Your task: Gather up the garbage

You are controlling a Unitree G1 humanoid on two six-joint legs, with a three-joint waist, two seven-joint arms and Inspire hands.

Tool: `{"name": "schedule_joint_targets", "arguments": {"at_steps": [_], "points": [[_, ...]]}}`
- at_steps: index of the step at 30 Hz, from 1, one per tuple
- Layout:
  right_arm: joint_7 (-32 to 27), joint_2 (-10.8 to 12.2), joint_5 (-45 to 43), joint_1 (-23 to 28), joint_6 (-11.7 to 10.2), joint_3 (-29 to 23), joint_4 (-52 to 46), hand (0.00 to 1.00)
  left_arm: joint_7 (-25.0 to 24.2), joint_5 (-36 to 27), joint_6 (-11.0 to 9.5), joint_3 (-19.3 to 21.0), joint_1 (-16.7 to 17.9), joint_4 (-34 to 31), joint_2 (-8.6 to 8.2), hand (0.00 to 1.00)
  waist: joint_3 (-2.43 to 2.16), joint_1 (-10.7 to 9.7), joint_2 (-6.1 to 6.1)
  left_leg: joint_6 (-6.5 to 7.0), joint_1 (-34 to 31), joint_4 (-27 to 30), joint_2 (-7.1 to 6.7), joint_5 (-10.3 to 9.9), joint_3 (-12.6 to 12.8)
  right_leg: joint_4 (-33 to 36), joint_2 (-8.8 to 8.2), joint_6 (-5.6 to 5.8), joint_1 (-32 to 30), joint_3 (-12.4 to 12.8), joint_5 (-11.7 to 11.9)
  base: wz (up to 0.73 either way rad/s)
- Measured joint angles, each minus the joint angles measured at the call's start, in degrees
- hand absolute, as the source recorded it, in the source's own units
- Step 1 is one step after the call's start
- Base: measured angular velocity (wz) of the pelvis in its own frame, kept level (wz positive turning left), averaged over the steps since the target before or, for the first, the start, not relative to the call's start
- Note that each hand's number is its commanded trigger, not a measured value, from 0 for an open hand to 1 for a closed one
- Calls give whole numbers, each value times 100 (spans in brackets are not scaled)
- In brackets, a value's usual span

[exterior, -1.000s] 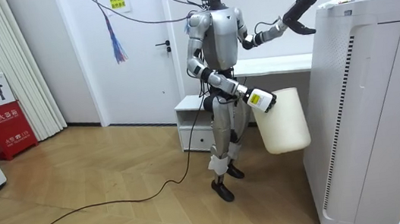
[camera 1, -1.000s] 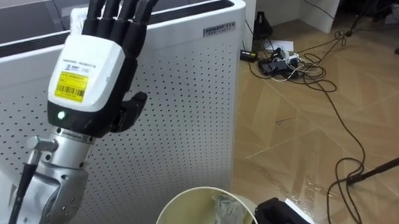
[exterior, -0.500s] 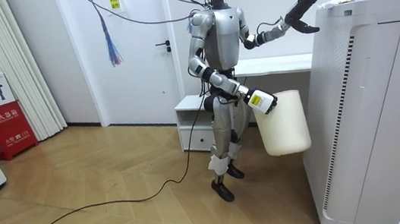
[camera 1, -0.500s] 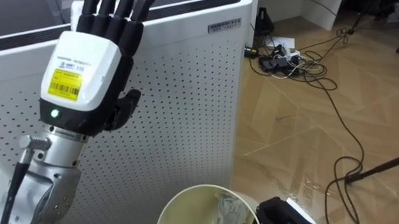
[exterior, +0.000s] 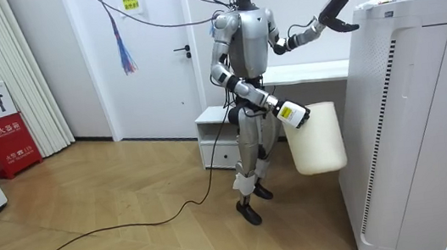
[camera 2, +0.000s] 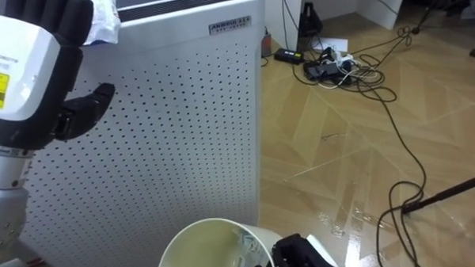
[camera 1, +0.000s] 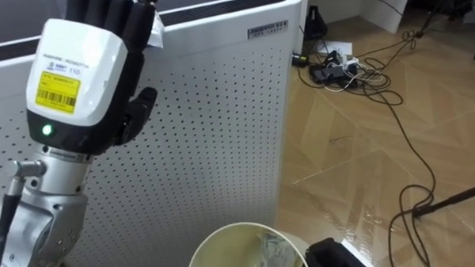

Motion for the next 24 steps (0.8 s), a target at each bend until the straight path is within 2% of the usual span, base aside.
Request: {"name": "schedule_joint_targets", "arguments": {"at_steps": [3, 8, 14, 16, 20, 22, 23, 24], "points": [[31, 4, 0, -8, 128, -1, 0, 100, -48, 0, 63, 33, 0, 18, 0, 0, -7, 47, -12, 0, 2, 0, 1, 0, 1, 0, 4, 0, -4, 12, 0, 0], [88, 23, -2, -9, 296, 0, 0, 100, -176, 2, 279, 153, 0, 80, 0, 0, -7, 42, -12, 0, 10, 1, 1, 0, 3, 7, 3, 0, -2, 18, 0, 0], [-5, 43, -4, -16, 411, 0, -1, 100, -592, -14, 589, 155, 0, 277, 0, 0, -7, 17, -11, 0, -11, 6, 4, 0, 50, 12, 0, 1, -7, 12, 1, 0], [-2, 49, -51, -27, 430, 0, -1, 100, -767, -11, 749, 154, 0, 347, -1, 0, -9, 4, -1, 0, -24, 13, 4, 0, 51, 12, -1, 1, -14, 13, 1, 0], [-2, 42, -46, -42, 502, -5, 0, 100, -876, -13, 774, 150, 0, 403, -3, 0, -19, 3, 31, 0, -29, 19, 4, 0, 54, 12, 0, 1, -14, 13, 1, 2], [-14, 43, -46, -40, 559, -9, 0, 100, -976, -16, 778, 150, 0, 509, -3, 0, -26, 0, 90, 2, -6, 12, 4, 1, 55, 19, -1, 1, -2, 15, 1, 0], [-15, 43, -46, -39, 565, -8, 0, 100, -1009, -16, 779, 149, 0, 535, -3, 51, -23, -6, 101, 5, -3, 10, 4, 5, 55, 19, -1, 2, 0, 15, 1, 0], [-11, 44, -46, -39, 575, -8, 0, 100, -1067, -16, 788, 149, 0, 588, -3, 66, -15, -20, 121, 10, 3, 5, 4, 18, 57, 26, -2, 2, 2, 15, 2, 0]]}}
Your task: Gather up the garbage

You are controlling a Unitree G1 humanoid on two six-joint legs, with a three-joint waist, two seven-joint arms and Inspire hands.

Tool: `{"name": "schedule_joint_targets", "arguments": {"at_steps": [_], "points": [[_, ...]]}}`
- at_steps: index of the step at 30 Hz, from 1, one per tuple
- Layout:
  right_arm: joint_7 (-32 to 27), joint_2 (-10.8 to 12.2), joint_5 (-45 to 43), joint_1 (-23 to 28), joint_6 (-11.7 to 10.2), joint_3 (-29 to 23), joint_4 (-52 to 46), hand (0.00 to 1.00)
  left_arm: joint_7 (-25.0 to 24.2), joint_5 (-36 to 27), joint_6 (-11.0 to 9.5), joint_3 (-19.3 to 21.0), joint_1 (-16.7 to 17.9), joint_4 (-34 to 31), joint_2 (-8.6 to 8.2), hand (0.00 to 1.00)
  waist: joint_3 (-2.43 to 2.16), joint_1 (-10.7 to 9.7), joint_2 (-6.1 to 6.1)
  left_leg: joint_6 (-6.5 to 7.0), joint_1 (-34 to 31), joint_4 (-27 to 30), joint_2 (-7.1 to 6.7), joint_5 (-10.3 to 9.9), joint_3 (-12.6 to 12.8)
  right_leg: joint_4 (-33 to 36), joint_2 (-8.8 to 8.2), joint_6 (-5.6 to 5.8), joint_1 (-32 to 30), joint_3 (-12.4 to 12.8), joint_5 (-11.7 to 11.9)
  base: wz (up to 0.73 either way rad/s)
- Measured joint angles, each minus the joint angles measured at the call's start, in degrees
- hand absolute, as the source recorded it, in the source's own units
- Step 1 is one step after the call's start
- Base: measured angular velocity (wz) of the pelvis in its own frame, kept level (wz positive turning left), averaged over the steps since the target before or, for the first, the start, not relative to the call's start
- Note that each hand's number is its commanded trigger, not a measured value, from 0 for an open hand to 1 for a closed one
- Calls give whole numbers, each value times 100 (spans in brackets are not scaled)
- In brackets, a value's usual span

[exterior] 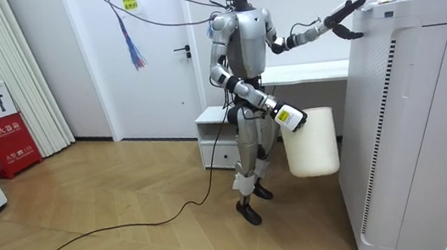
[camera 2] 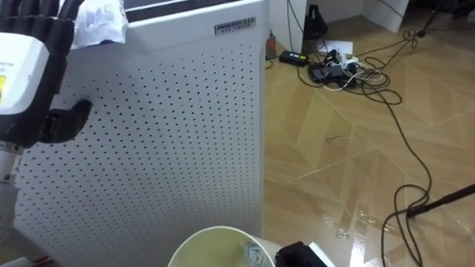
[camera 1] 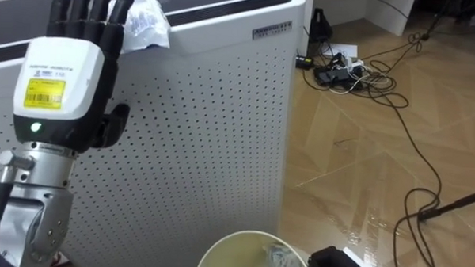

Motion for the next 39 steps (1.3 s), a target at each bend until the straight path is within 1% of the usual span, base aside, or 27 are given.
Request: {"name": "schedule_joint_targets", "arguments": {"at_steps": [1, 2, 5, 7, 10, 13, 15, 17, 19, 22, 27, 32, 34, 36, 39], "points": [[7, 2, 9, 0, 31, 0, 0, 100, -86, -43, 39, -11, 0, 55, 0, 85, 5, -26, 12, -2, 4, -8, 0, 15, 9, 3, -1, -1, -1, 1, 1, 0], [9, 2, 11, 0, 43, 0, 0, 100, -124, -82, 70, -18, 0, 84, -1, 100, 8, -40, 18, -1, 4, -9, 0, 21, 10, 7, -2, -1, -2, 1, 1, 4], [20, -3, 22, 0, 102, 0, 0, 100, -211, -117, 146, -13, -51, 214, 0, 100, 19, -105, 38, -8, 6, -6, 0, 41, 20, 71, -7, -5, -27, 17, 0, 0], [29, -4, 22, -1, 198, -1, 0, 100, -218, -118, 152, -16, -303, 437, -5, 100, 24, -111, 34, -12, 17, -1, -3, 58, 51, 96, -11, -8, -28, 44, -3, -2], [71, -9, 22, 0, 302, -25, 3, 100, -208, -248, 202, 16, -503, 508, -23, 100, 27, -137, 28, -18, 25, -3, -3, 78, 103, 113, -13, -12, -26, 73, -1, 1], [111, -13, 12, -1, 311, -37, 43, 100, -213, -430, 217, 25, -712, 578, -22, 100, 27, -143, 28, -20, 27, -3, -4, 99, 120, 123, -15, -13, -22, 79, 0, 3], [146, -12, 4, -3, 324, -39, 112, 100, -218, -455, 216, 19, -759, 635, -21, 100, 24, -140, 39, -20, 29, -3, -7, 106, 120, 142, -21, -13, -23, 79, 0, 0], [179, -10, 4, -2, 379, -38, 124, 100, -218, -445, 216, 22, -794, 658, -11, 100, 28, -142, 47, -20, 31, 0, -10, 113, 122, 171, -29, -16, -34, 79, -3, 0], [197, -12, 1, -2, 438, -38, 125, 100, -211, -511, 212, 26, -930, 742, -6, 100, 27, -141, 49, -19, 38, 4, -12, 119, 129, 179, -32, -17, -34, 84, -4, 0], [189, -22, -4, -2, 441, -39, 124, 100, -161, -727, 213, 87, -969, 740, -5, 100, 23, -141, 56, -19, 47, 0, -12, 121, 151, 181, -32, -17, -35, 99, -4, -2], [185, -29, -1, -2, 441, -39, 123, 100, -54, -733, 216, 121, -1010, 729, -5, 100, 19, -147, 61, -19, 63, -4, -12, 122, 183, 184, -32, -16, -35, 122, -4, -2], [171, -46, 25, -9, 441, -56, 115, 100, 61, -910, 212, 126, -1013, 683, -8, 100, 22, -141, 56, -19, 56, -13, -12, 122, 181, 182, -35, -13, -37, 112, -6, 0], [120, -15, 31, -39, 441, -79, 115, 100, 62, -1026, 257, 130, -984, 559, -22, 100, 26, -150, 50, -19, 27, -14, -13, 122, 175, 172, -34, -13, -57, 107, -6, 0], [96, 0, 37, -49, 440, -79, 82, 100, 30, -1128, 357, 129, -875, 214, -36, 100, 21, -176, 45, -19, -33, -24, -15, 122, 159, 167, -42, -11, -111, 72, -7, 3], [99, 10, 71, -68, 438, -72, 82, 100, -81, -1195, 362, 146, -722, -196, -36, 100, 18, -164, 42, -18, -84, -21, -21, 122, 155, 162, -55, -5, -147, 37, -10, 7]]}}
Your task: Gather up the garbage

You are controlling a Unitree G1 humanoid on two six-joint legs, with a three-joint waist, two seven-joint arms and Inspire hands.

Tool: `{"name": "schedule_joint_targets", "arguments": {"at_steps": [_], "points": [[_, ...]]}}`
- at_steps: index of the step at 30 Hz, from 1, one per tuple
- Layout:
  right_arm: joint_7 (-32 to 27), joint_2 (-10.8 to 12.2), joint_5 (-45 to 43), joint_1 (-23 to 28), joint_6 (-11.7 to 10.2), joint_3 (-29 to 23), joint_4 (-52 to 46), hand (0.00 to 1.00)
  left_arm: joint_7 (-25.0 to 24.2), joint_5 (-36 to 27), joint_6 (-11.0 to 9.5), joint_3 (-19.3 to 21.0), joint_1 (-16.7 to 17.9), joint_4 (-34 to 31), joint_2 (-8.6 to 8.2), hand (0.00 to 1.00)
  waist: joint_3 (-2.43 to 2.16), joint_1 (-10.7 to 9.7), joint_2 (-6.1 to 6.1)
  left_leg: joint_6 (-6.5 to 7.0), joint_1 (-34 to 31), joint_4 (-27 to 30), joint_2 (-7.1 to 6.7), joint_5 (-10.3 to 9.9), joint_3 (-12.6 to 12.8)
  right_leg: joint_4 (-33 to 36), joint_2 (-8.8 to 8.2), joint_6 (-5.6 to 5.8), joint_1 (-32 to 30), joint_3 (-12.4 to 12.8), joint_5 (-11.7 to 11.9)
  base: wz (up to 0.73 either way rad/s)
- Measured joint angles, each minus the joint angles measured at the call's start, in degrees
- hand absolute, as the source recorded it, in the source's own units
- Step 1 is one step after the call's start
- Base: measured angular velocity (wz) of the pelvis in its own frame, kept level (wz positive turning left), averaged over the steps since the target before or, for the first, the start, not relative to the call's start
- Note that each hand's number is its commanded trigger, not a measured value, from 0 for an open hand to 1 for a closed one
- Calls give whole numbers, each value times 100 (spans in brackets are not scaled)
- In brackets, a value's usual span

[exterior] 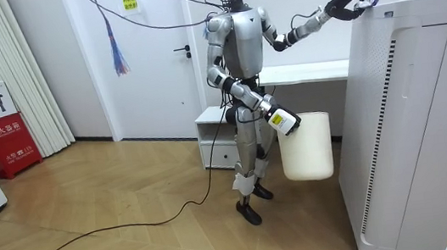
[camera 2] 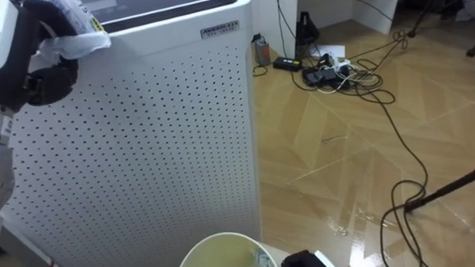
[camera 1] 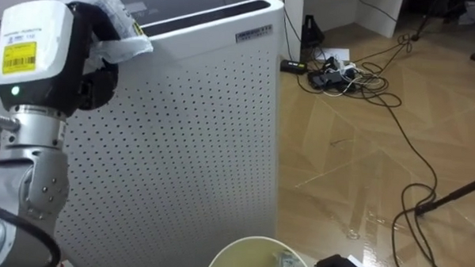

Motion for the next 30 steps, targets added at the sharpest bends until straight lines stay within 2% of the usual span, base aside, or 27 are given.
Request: {"name": "schedule_joint_targets", "arguments": {"at_steps": [2, 6, 7, 10, 15, 18, 22, 24, 25, 27, 28, 30], "points": [[24, -6, 30, -1, -18, 6, 0, 100, -114, -430, -19, 7, 116, -376, -44, 100, -11, 37, -23, 0, -8, 3, 0, 0, -23, -33, -3, 0, -12, -16, 0, 9], [63, 2, 30, -11, -50, 83, -47, 100, -490, -1472, -329, -189, 509, -1021, -155, 100, -29, 67, -83, 0, -80, 0, 3, 0, -10, -76, -13, 4, -39, -40, 3, 7], [73, 8, 32, -11, -94, 107, -46, 100, -679, -1785, -415, -323, 621, -1132, -268, 100, -30, 77, -108, 0, -81, 0, 5, 0, -11, -76, -13, 4, -37, -35, 3, 3], [91, 29, 32, -52, -234, 181, -46, 100, -1165, -2424, -546, -627, 668, -1199, -504, 100, -25, 87, -178, 0, -111, 2, 7, 0, -7, -82, -13, 5, -54, -38, 3, 1], [95, 75, 27, -199, -363, 228, -44, 100, -1770, -3581, -833, -775, 713, -1210, -565, 100, -3, 89, -245, 0, -154, 7, 7, 0, -35, -73, -17, 5, -102, -77, 3, -1], [87, 75, -8, -289, -381, 225, -44, 100, -1992, -4056, -958, -797, 865, -1210, -641, 100, 2, 80, -277, 0, -208, 16, 7, 0, -62, -61, -23, 5, -148, -141, 3, 8], [28, 72, -4, -423, -387, 229, -40, 100, -2309, -4315, -954, -918, 1114, -1208, -636, 100, -3, 104, -323, 0, -440, 111, 0, 0, -143, 28, -47, 4, -339, -206, 3, 12], [21, 55, 25, -500, -388, 230, 15, 100, -2479, -4564, -959, -999, 1221, -1132, -637, 100, 0, 199, -335, 1, -439, 113, 1, 1, -145, 38, -46, 4, -343, -195, 3, 0], [-1, 58, 30, -575, -388, 230, 69, 100, -2608, -4782, -969, -1001, 1289, -1014, -646, 100, 5, 222, -343, 0, -454, 115, 3, 3, -158, 39, -45, 4, -343, -202, 3, 0], [-56, 74, 39, -732, -439, 238, 221, 100, -2723, -4858, -968, -1005, 1355, -840, -652, 100, 17, 231, -383, -1, -504, 128, 4, 16, -171, 41, -48, 0, -384, -225, 5, 9], [-91, 71, 144, -894, -523, 283, 444, 100, -2800, -4888, -968, -1016, 1369, -702, -649, 100, 37, 250, -422, -4, -552, 141, 3, 23, -203, 41, -56, -3, -402, -288, 6, 15], [-101, 80, 208, -1173, -538, 352, 815, 100, -2899, -4874, -990, -1063, 1369, -410, -646, 100, 58, 250, -479, -4, -659, 229, 2, 23, -224, 68, -60, -6, -459, -306, 6, 17]]}}
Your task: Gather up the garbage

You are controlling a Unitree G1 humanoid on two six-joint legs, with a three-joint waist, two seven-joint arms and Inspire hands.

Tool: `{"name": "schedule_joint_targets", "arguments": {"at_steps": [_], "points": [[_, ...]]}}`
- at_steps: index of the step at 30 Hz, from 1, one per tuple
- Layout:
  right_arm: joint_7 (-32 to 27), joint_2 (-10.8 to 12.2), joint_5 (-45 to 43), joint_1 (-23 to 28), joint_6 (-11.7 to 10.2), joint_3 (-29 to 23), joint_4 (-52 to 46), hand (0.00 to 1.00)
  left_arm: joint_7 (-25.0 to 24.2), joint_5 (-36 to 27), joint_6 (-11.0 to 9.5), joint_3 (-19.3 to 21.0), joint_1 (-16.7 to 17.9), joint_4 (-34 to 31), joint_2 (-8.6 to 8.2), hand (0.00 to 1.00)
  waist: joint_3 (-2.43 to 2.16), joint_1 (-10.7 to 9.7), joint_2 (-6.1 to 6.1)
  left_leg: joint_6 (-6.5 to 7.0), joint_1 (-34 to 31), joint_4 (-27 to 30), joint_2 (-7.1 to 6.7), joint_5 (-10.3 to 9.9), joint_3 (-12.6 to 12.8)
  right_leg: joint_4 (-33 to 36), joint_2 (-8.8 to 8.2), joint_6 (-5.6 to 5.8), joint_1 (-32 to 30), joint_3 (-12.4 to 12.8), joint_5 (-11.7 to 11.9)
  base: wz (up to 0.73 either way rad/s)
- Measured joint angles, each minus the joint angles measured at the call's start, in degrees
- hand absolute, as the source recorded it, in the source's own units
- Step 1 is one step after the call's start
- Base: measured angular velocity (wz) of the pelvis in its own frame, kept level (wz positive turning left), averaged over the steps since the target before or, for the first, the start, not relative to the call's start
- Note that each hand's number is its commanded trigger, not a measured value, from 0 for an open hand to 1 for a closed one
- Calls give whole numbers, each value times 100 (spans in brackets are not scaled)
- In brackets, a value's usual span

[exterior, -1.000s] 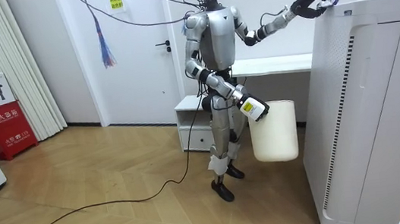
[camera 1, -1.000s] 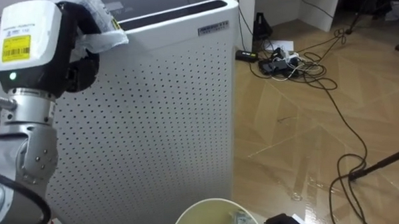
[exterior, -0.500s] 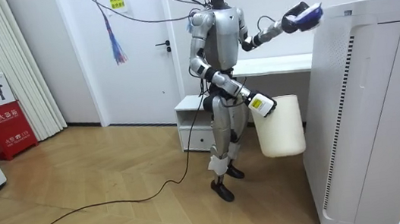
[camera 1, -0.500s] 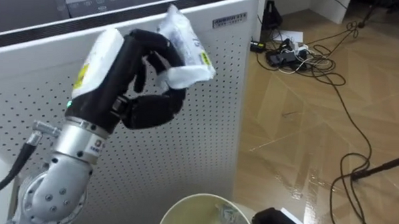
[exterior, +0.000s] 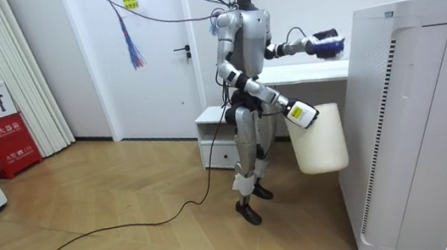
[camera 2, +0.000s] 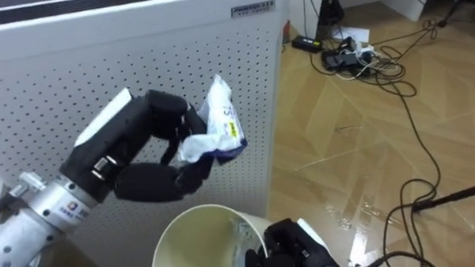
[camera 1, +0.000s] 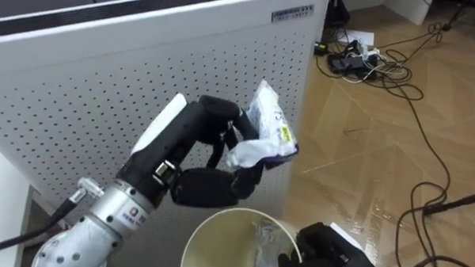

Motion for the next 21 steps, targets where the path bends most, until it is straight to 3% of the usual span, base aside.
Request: {"name": "schedule_joint_targets", "arguments": {"at_steps": [7, 9, 15, 16, 17, 18, 19, 21], "points": [[3, 13, 6, -213, -57, 89, 463, 100, -354, 371, 12, -258, 14, 1131, 10, 100, -5, 3, -61, -3, -331, 114, -24, 2, -237, 51, -26, -1, -228, -150, -1, 16], [-18, 24, 3, -230, -58, 87, 615, 100, -451, 454, 53, -340, 26, 1407, -53, 100, -4, 53, -66, -3, -371, 108, -24, 2, -230, 65, -28, 0, -280, -141, -1, 0], [-188, 71, 260, -227, -58, 102, 607, 100, -581, 455, 53, -443, 557, 1520, -124, 100, 3, 90, -93, -3, -487, 72, -21, 2, -245, 72, -28, 1, -407, -150, -2, 2], [-190, 87, 327, -227, -59, 105, 615, 100, -616, 463, 53, -475, 603, 1628, -127, 70, 1, 76, -105, -3, -496, 69, -19, 2, -252, 68, -25, 1, -406, -151, -2, 8], [-191, 94, 332, -228, -59, 105, 617, 100, -627, 467, 55, -490, 611, 1698, -130, 64, -1, 74, -108, -3, -505, 69, -19, 2, -259, 63, -24, 1, -406, -151, -2, 12], [-193, 108, 379, -228, -60, 105, 621, 100, -638, 470, 59, -519, 611, 1840, -133, 51, 1, 73, -113, -3, -517, 67, -19, 2, -253, 58, -24, 1, -412, -147, -2, 12], [-193, 123, 426, -228, -64, 105, 649, 100, -654, 469, 62, -544, 611, 1998, -133, 5, -1, 78, -116, -3, -520, 64, -19, 2, -251, 58, -24, 1, -417, -147, -2, 10], [-191, 139, 479, -228, -94, 106, 729, 100, -716, 470, 74, -571, 611, 2218, -127, 0, -2, 86, -116, -3, -521, 64, -19, 2, -261, 60, -25, 2, -415, -147, -2, 2]]}}
